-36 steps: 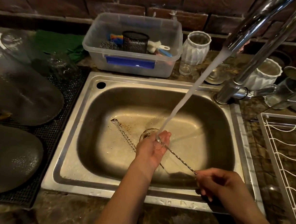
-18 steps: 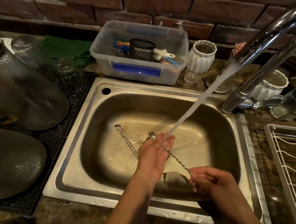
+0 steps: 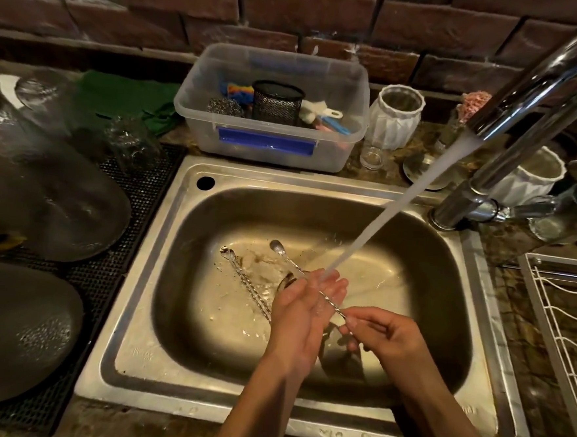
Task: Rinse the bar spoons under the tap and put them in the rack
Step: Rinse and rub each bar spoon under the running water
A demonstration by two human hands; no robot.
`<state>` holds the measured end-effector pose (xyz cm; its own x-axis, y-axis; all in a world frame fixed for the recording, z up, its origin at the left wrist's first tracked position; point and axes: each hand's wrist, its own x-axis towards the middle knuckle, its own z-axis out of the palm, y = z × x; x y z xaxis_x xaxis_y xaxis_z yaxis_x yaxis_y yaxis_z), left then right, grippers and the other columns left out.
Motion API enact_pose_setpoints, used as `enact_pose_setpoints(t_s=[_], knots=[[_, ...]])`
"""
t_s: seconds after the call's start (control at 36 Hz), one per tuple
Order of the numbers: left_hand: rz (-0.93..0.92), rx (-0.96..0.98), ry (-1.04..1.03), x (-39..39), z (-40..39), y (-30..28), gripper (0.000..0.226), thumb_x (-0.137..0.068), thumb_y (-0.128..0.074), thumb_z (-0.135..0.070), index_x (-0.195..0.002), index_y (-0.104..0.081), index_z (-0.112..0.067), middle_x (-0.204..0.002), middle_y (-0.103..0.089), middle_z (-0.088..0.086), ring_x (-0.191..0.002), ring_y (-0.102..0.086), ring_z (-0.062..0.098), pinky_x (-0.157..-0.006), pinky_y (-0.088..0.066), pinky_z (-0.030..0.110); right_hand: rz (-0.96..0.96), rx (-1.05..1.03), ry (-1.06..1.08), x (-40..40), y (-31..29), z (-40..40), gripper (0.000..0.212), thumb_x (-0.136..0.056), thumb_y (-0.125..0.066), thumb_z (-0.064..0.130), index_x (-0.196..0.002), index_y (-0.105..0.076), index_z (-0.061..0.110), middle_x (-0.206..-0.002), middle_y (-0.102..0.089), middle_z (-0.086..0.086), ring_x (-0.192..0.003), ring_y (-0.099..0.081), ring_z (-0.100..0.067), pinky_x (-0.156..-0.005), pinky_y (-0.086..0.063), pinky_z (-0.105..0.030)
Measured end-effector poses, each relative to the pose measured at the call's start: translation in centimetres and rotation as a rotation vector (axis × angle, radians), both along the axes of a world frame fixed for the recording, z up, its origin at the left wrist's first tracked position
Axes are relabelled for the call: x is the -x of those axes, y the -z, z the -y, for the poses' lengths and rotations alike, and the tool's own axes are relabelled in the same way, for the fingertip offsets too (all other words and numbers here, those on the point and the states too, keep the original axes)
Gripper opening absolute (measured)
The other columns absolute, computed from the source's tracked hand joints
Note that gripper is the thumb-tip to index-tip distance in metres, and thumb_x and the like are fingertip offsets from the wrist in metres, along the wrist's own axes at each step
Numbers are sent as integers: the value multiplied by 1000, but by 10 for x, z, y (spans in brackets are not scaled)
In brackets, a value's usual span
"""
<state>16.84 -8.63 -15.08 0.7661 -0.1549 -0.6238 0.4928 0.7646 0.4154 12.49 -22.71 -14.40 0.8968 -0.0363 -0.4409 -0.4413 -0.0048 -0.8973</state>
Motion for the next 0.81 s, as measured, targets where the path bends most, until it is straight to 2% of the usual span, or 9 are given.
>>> enact_pose_setpoints(t_s=[0.08, 0.22, 0.28, 0.33, 0.39, 0.47, 0.58, 0.67, 0.81], knots=[[23, -14, 14, -4, 1, -2, 25, -103, -42, -4, -121, -57, 5, -108, -75, 20, -103, -73, 28, -85, -60, 31, 31, 5, 10, -11, 4, -4, 15, -89, -68, 6, -98, -77, 12, -81, -77, -13, -61, -63, -17, -58, -55, -27], [31, -10, 19, -10, -5, -1, 24, -101, -45, -2, -121, -59, 2, -117, -71, 23, -105, -72, 29, -90, -59, 35, 17, 16, 25, -22, 12, -8, 18, -88, -68, 4, -92, -78, 18, -80, -78, -12, -63, -65, -20, -72, -54, -51], [47, -42, 30, -12, -7, 0, 25, -99, -48, -1, -122, -59, 1, -116, -72, 22, -106, -72, 28, -90, -59, 33, 16, 1, 15, -24, 15, -8, 15, -90, -67, 9, -93, -78, 19, -81, -77, -11, -62, -66, -19, -73, -54, -55], [81, -84, 39, -15, -9, -1, 26, -98, -51, -3, -122, -59, 0, -117, -72, 20, -106, -72, 27, -87, -60, 31, 13, -37, 7, -26, 15, -10, 15, -90, -64, 25, -95, -78, 20, -85, -77, -10, -64, -67, -18, -72, -53, -51], [101, -123, 42, -18, -11, -1, 25, -99, -50, -4, -122, -60, -1, -117, -72, 19, -105, -73, 27, -80, -61, 29, -5, -94, 19, -28, 16, -12, 29, -85, -60, 40, -97, -78, 21, -85, -77, -11, -66, -68, -19, -72, -50, -46], [116, -150, 31, -24, -13, -3, 23, -100, -48, -3, -118, -61, 2, -115, -73, 18, -104, -73, 28, -78, -61, 30, -49, -170, 64, -34, 18, -14, 43, -86, -53, 48, -97, -78, 15, -86, -75, -18, -70, -66, -27, -71, -45, -45], [119, -152, 2, -33, -15, -4, 23, -101, -45, 0, -118, -59, 6, -115, -72, 21, -103, -73, 28, -74, -61, 29, -85, -261, 121, -42, 20, -19, 52, -89, -49, 51, -97, -77, 8, -94, -75, -23, -69, -65, -27, -68, -43, -39], [124, -163, -12, -40, -18, -5, 23, -101, -45, 1, -119, -59, 5, -111, -74, 19, -102, -73, 28, -81, -61, 32, -93, -299, 144, -46, 19, -24, 49, -97, -45, 45, -94, -77, 7, -95, -75, -23, -66, -68, -25, -67, -43, -35], [152, -232, -21, -49, -23, -6, 20, -102, -44, 0, -111, -62, 4, -107, -75, 19, -100, -74, 29, -78, -61, 30, -112, -359, 168, -54, 15, -32, 50, -101, -42, 38, -104, -71, -4, -91, -75, -23, -64, -69, -22, -61, -50, -27]])
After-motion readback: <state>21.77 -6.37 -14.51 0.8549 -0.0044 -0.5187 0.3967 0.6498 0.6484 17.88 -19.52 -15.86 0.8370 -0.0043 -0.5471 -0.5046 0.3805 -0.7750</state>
